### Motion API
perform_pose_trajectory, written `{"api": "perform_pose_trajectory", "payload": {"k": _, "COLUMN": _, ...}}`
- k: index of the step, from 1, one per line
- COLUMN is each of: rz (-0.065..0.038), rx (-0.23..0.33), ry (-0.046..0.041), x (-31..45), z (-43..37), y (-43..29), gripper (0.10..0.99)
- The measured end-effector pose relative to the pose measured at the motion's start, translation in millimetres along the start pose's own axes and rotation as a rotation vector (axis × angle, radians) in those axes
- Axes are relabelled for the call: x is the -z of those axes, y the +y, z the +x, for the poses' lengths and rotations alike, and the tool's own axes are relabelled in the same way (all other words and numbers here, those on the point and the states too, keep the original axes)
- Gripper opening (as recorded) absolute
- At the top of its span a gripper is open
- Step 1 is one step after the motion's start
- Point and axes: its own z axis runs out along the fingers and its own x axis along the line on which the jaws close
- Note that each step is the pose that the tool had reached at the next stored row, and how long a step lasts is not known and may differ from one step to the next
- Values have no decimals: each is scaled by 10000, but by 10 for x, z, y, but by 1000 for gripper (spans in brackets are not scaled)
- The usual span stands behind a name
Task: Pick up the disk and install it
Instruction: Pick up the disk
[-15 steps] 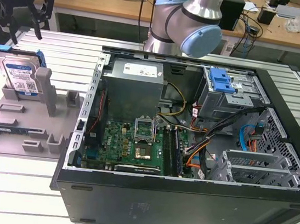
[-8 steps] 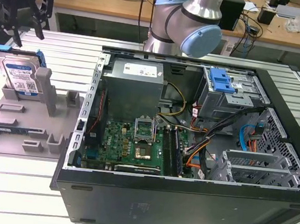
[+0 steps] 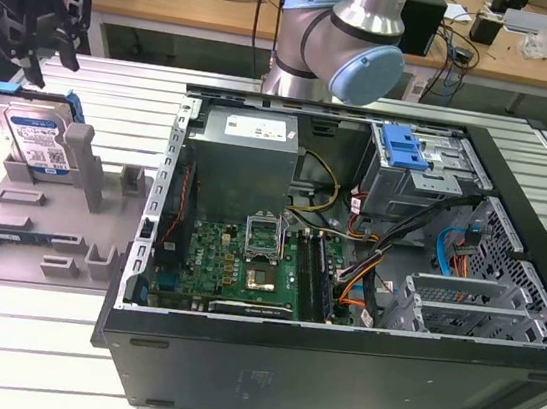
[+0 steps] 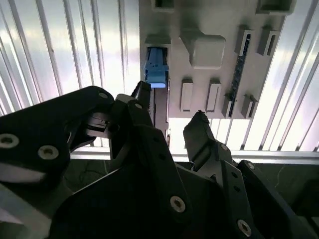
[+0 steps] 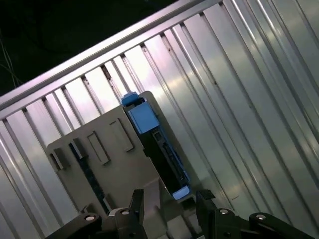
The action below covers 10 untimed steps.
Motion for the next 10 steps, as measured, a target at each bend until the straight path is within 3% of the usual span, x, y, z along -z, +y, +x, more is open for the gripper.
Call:
{"api": "perform_pose_trajectory", "payload": {"k": 2, "rz": 5, "rx": 402, "ry": 10, "x": -5, "z": 0, "y": 0, "gripper": 541}}
{"api": "perform_pose_trajectory", "payload": {"k": 8, "rz": 38, "rx": 2636, "ry": 64, "x": -35, "z": 0, "y": 0, "gripper": 541}}
{"api": "perform_pose_trajectory", "payload": {"k": 10, "rz": 71, "rx": 2921, "ry": 156, "x": -39, "z": -19, "y": 9, "gripper": 541}}
